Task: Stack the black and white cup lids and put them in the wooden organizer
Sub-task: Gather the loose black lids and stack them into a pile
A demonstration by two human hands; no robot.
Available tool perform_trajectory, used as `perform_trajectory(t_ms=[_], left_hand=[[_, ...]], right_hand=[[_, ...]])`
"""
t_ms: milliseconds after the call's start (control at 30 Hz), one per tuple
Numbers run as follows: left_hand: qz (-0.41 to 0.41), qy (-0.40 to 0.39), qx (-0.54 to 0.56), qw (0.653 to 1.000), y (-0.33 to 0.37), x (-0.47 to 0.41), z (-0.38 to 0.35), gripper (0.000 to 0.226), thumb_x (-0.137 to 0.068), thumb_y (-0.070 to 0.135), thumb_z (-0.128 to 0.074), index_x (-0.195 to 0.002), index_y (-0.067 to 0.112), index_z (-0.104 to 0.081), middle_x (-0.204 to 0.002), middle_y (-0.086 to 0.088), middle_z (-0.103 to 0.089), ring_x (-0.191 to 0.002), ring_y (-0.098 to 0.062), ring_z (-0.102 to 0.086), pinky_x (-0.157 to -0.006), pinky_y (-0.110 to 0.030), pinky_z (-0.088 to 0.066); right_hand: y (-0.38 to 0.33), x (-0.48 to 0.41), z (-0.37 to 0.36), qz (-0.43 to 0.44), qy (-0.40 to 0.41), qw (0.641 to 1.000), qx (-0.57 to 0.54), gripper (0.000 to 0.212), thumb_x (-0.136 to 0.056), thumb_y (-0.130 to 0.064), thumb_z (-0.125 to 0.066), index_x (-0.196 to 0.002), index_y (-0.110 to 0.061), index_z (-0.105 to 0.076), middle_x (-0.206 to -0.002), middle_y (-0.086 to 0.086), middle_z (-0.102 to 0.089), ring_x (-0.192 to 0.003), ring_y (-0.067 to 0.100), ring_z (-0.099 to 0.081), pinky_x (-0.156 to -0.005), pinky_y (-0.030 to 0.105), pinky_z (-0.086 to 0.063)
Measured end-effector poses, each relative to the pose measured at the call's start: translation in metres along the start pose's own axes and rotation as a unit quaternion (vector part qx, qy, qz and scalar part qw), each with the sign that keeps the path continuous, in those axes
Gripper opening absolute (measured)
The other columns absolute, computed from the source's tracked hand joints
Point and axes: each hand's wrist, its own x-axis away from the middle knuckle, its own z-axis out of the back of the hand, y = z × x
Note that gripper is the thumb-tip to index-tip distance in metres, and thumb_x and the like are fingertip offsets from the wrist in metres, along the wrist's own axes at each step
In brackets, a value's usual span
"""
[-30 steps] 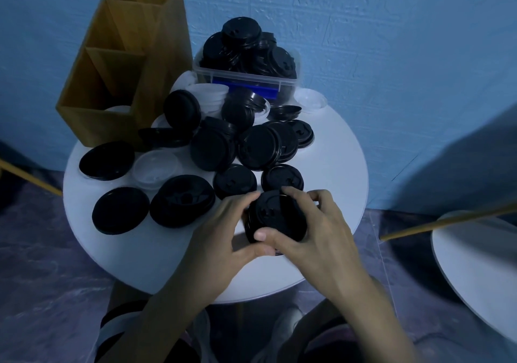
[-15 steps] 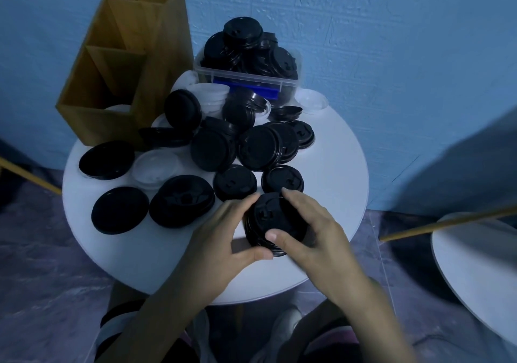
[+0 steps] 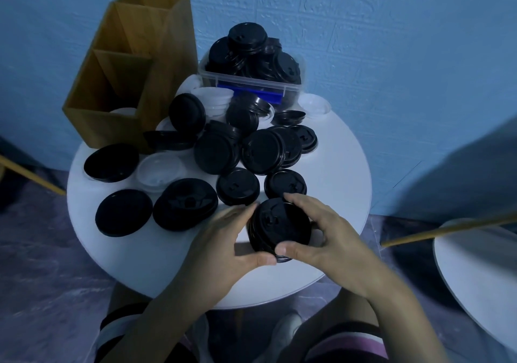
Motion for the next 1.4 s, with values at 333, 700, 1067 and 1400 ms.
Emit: perform_trajectory(t_ms=[333,700,1067,1400], left_hand=[[0.017,-0.015,-0.007,1.000,-0.002,-0.002,-0.001,0.090,-0.059,0.072,-0.069,-0.142,0.039,-0.052,-0.139,0.024,-0.053,-0.131,0.003,-0.045,-0.110,-0.032,-0.040],[0.008,0.005,-0.029,1.000,0.000,0.004,-0.004,0.088,-0.063,0.074,-0.068,-0.141,0.034,-0.053,-0.127,0.026,-0.057,-0.118,0.021,-0.040,-0.096,0.002,-0.026],[-0.008,-0.019,-0.016,1.000,0.001,0.004,0.001,0.094,-0.064,0.073,-0.069,-0.146,0.064,-0.023,-0.131,0.040,-0.045,-0.129,0.010,-0.040,-0.101,-0.004,-0.025],[-0.011,0.009,0.008,1.000,0.006,0.007,0.000,0.084,-0.064,0.074,-0.070,-0.137,0.066,-0.029,-0.128,0.056,-0.036,-0.124,0.024,-0.036,-0.091,0.005,-0.026]], right_hand=[[-0.005,-0.004,0.017,0.000,-0.068,0.995,0.076,0.084,-0.081,-0.042,-0.081,-0.150,-0.048,-0.034,-0.124,-0.045,-0.035,-0.120,-0.028,-0.031,-0.098,-0.005,-0.021],[-0.008,0.006,-0.007,0.009,0.047,0.998,0.039,0.084,-0.070,-0.051,-0.085,-0.144,-0.043,-0.046,-0.122,-0.043,-0.050,-0.112,-0.027,-0.044,-0.089,-0.004,-0.030],[0.001,0.015,-0.013,-0.017,0.024,0.994,-0.108,0.083,-0.077,-0.035,-0.088,-0.145,-0.043,-0.042,-0.131,-0.028,-0.060,-0.126,-0.002,-0.055,-0.109,0.023,-0.043],[0.011,0.004,-0.002,0.011,-0.063,0.985,-0.159,0.076,-0.086,-0.017,-0.080,-0.148,-0.040,-0.043,-0.147,-0.017,-0.052,-0.140,0.005,-0.045,-0.120,0.040,-0.034]])
